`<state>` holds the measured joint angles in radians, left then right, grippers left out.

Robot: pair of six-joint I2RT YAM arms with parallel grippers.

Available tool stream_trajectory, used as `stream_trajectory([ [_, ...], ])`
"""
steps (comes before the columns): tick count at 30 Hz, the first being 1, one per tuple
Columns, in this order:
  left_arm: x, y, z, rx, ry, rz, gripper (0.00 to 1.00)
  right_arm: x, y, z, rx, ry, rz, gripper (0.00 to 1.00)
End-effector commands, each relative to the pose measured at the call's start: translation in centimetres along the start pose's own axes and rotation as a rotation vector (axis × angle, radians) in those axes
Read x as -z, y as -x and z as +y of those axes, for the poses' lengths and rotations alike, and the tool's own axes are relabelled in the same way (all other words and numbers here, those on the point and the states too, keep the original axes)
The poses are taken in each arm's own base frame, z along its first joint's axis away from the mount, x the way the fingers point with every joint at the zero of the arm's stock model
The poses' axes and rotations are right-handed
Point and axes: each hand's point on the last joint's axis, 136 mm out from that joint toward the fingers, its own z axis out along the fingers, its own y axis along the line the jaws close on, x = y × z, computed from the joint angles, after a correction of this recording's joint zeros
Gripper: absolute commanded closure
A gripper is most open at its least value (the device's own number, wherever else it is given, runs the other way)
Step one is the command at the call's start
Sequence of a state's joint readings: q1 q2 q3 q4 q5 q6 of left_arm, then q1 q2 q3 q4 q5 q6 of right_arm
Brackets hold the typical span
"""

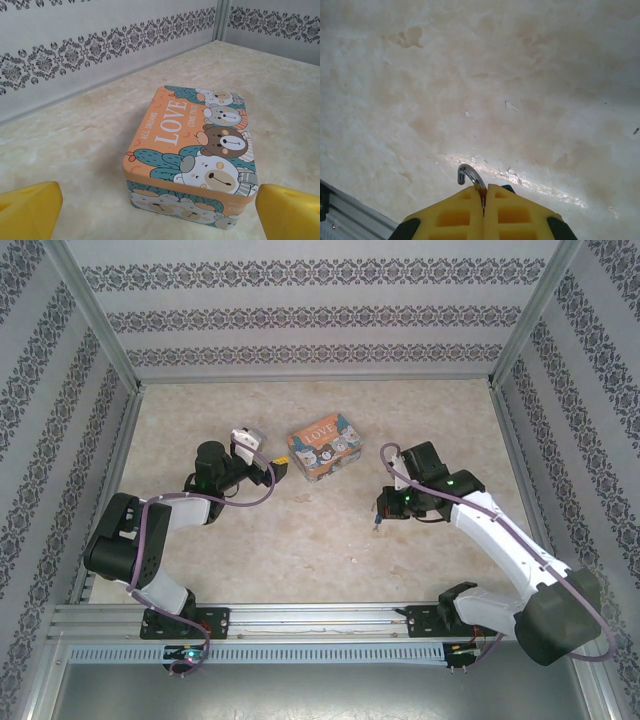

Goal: Unlock the padlock with the key

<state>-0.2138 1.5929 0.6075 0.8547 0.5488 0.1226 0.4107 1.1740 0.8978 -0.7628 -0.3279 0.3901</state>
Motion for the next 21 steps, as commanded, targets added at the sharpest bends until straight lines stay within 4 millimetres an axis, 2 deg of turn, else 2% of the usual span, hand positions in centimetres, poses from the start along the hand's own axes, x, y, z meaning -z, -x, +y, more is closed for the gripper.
stream_trajectory([
  [1, 0.1, 0.7, 0.4, -0.003, 0.004, -0.041, 0.01, -0.7, -0.7, 0.3, -0.015, -0.004, 0.064, 1.0],
  [11, 0.3, 1.0, 0.4, -0.019, 0.006, -0.046, 0.01, -4.4, -2.2, -0.2, 0.006, -0.038, 0.212, 1.0],
  [21, 0.5, 1.3, 0.3, -0.029, 0.006, -0.046, 0.01, -7.3, -3.4, -0.2, 0.028, -0.042, 0.323, 1.0],
])
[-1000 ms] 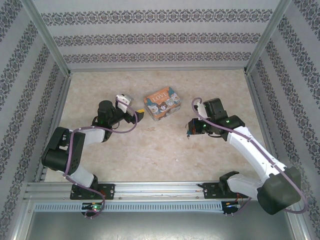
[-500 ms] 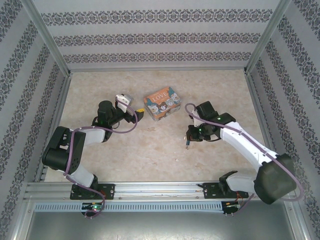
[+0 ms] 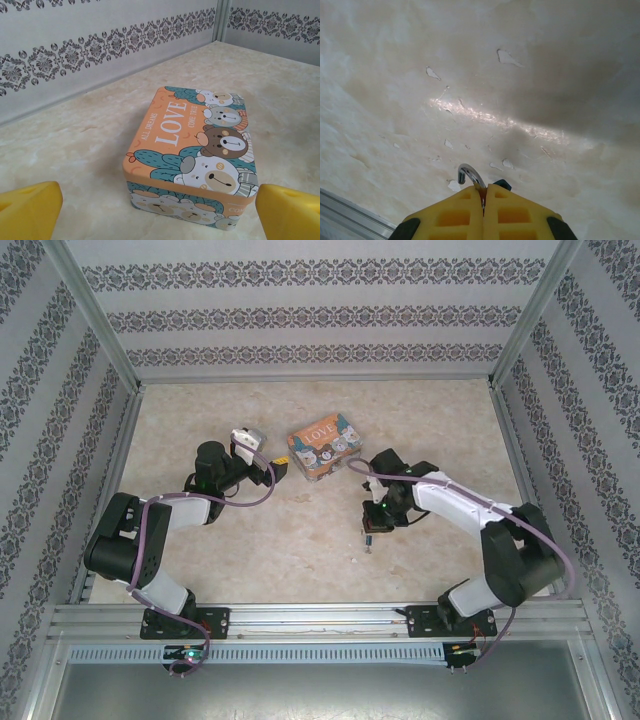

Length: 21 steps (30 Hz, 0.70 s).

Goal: Unlock the padlock with the key

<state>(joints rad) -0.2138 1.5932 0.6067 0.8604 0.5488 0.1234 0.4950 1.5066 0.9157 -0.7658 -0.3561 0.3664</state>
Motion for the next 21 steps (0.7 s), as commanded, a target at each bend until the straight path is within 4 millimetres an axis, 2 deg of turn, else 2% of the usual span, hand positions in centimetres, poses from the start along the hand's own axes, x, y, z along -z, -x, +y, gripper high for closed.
stream_trajectory([
  [1, 0.5, 1.3, 0.3, -0.026, 0.005, -0.044, 0.01, -0.2, 0.7, 1.0, 0.039, 0.023, 0.005, 1.0],
  [12, 0.6, 1.6, 0.1, -0.034, 0.001, -0.048, 0.01, -2.9, 1.1, 1.5, 0.05, 0.045, 0.055, 1.0],
  [21, 0.7, 1.7, 0.1, -0.041, 0.0, -0.047, 0.01, -4.1, 1.1, 1.6, 0.044, 0.05, 0.08, 1.0],
])
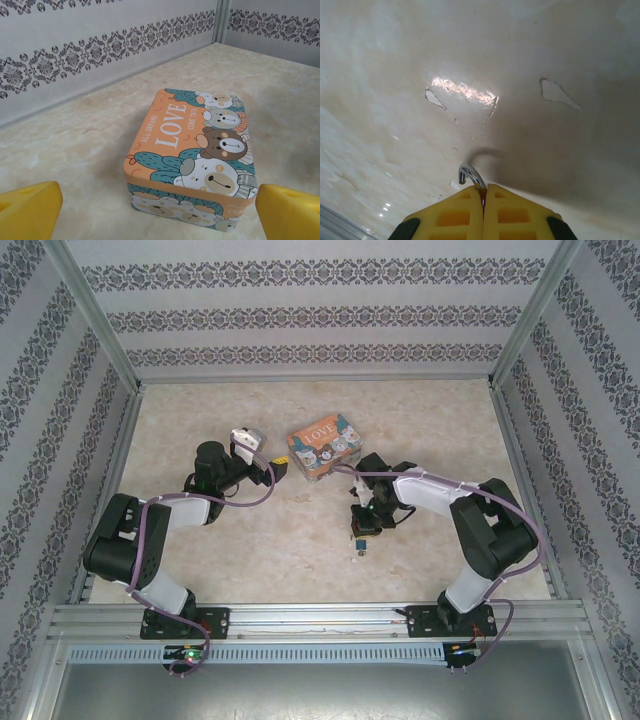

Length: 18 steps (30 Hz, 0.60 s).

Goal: Unlock the padlock with the key

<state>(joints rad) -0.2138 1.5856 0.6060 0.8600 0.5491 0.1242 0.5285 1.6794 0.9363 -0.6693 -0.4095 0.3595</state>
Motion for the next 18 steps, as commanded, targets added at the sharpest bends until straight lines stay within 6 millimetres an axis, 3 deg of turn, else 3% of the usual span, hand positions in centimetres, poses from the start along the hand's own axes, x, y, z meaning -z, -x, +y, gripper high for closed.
stream_trajectory([
  [1, 0.6, 1.4, 0.1, -0.036, 0.0, -0.041, 0.01, -0.2, 0.4, 0.8, 0.026, 0.021, 0.004, 1.0],
  [13, 0.6, 1.2, 0.2, -0.042, 0.001, -0.036, 0.01, -1.3, -0.3, 0.8, 0.013, 0.027, 0.055, 1.0],
  [18, 0.6, 1.3, 0.1, -0.047, 0.001, -0.036, 0.01, -1.3, -0.5, 0.6, 0.007, 0.015, 0.06, 0.96],
])
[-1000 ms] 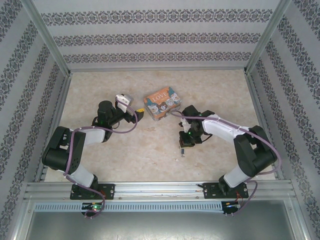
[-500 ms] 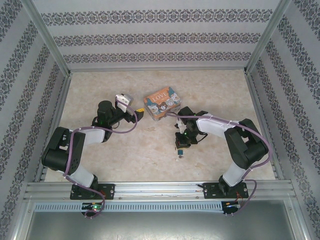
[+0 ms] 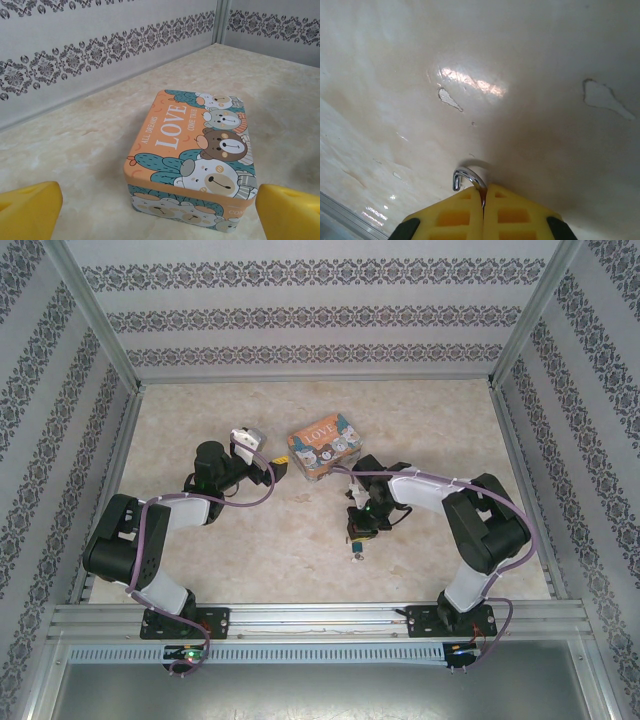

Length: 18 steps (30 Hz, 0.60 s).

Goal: Unlock the padlock with the key

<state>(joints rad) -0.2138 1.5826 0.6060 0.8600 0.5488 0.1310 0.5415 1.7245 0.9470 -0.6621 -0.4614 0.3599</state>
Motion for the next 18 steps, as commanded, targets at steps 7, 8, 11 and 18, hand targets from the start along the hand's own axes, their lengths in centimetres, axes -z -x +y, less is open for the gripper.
stream_trajectory([
  [7, 0.56, 1.15, 0.18, -0.04, 0.002, -0.031, 0.01, -0.13, -0.21, -0.35, 0.003, -0.034, 0.011, 0.89],
  [8, 0.58, 1.19, 0.2, -0.041, 0.002, -0.032, 0.01, -0.09, -0.18, -0.35, 0.004, -0.035, 0.009, 0.88],
  [11, 0.56, 1.15, 0.14, -0.042, 0.001, -0.031, 0.01, -0.02, -0.17, -0.4, 0.003, -0.037, 0.004, 0.86],
  [18, 0.59, 1.22, 0.15, -0.043, 0.0, -0.032, 0.01, 0.41, 0.0, -0.23, 0.01, -0.038, -0.015, 0.78],
])
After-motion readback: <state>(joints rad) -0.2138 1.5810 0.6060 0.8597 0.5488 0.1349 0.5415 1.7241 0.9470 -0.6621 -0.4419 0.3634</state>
